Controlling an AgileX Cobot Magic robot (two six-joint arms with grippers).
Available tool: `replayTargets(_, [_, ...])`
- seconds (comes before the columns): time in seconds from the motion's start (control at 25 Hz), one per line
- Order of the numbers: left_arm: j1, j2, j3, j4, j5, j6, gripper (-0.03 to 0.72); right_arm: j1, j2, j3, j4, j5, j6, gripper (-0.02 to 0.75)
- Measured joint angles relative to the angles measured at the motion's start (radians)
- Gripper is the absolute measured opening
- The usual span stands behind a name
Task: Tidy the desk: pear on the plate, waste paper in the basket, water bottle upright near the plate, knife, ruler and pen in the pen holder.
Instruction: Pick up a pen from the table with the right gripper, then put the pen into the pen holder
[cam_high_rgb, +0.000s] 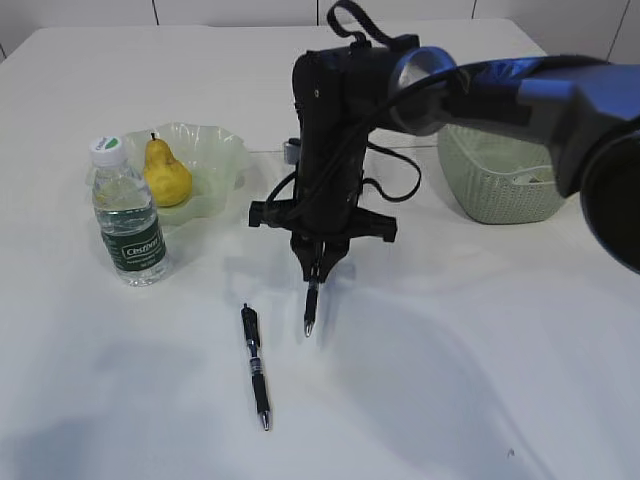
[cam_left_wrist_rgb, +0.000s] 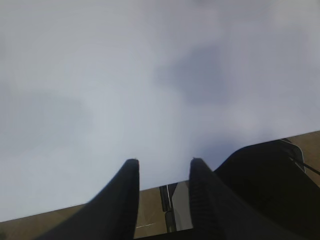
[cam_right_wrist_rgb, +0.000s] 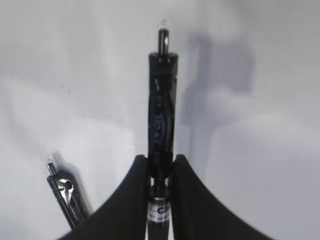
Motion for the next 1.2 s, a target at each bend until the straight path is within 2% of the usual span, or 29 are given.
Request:
replayTargets(0.28, [0.000, 0.000, 0.000, 0.000, 0.000, 0.000, 0.239, 0.000, -0.100, 0.000, -0.185, 0.002, -0.114, 0.093])
replayTargets(0.44, [0.000, 0.000, 0.000, 0.000, 0.000, 0.000, 0.239, 0.000, -0.147, -0.003, -0.253, 0.004, -0.226, 0.093])
replayTargets(0.8, [0.000, 0.000, 0.000, 0.000, 0.002, 0.000, 0.239, 0.000, -0.165, -0.099, -0.256, -0.044, -0.418, 0.093])
replayTargets(1.2, [0.000, 0.000, 0.000, 0.000, 0.004, 0.000, 0.239, -0.036, -0.166, -0.138, -0.249, -0.332, -0.485, 0.092])
